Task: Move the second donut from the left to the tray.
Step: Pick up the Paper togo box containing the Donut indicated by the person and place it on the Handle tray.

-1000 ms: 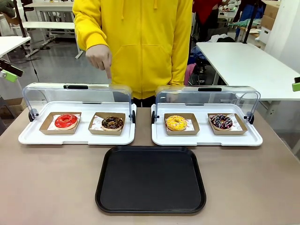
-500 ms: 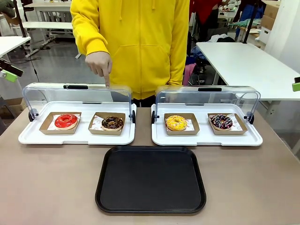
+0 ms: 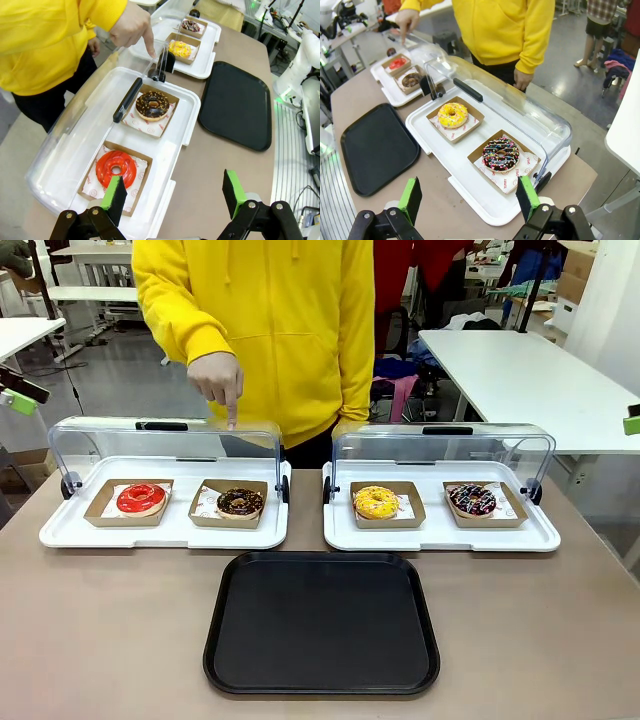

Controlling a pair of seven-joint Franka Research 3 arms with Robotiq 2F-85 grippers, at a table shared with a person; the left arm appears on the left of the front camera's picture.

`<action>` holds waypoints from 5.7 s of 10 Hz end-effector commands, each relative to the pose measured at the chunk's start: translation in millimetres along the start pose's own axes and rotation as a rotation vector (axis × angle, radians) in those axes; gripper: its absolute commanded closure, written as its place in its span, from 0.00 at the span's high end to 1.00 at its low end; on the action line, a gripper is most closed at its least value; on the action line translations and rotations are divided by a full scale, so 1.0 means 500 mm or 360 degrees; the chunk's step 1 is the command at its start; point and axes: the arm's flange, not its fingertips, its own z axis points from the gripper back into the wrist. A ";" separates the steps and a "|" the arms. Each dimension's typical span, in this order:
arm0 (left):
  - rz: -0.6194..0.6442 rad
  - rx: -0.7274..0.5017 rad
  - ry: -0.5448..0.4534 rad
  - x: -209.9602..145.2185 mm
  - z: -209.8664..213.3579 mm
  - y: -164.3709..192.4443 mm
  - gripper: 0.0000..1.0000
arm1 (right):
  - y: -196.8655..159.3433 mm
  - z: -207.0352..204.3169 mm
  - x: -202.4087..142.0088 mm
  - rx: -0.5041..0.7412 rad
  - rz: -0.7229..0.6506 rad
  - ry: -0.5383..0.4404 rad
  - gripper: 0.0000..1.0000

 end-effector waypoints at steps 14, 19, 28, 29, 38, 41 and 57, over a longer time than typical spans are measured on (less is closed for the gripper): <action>-0.0309 -0.0065 0.0826 0.191 -0.300 -0.060 1.00 | -0.005 -0.003 0.002 0.0000 0.0041 -0.0041 1.00; -0.0571 0.0085 0.0975 0.175 -0.498 -0.172 1.00 | -0.005 -0.003 0.002 0.0000 0.0041 -0.0041 1.00; -0.0695 0.0182 0.1218 0.105 -0.679 -0.067 1.00 | -0.005 -0.003 0.002 0.0000 0.0041 -0.0041 1.00; -0.0751 0.0098 0.1246 0.095 -0.664 -0.091 1.00 | -0.005 -0.003 0.002 0.0000 0.0041 -0.0041 1.00; -0.0836 0.0033 0.1256 0.074 -0.674 -0.030 1.00 | -0.005 -0.003 0.002 0.0000 0.0041 -0.0041 1.00; -0.0847 0.0052 0.1259 0.063 -0.690 -0.013 1.00 | -0.005 -0.003 0.002 0.0000 0.0041 -0.0041 1.00; -0.0765 -0.0017 0.1355 0.052 -0.720 0.002 0.00 | -0.005 -0.003 0.002 0.0000 0.0041 -0.0041 1.00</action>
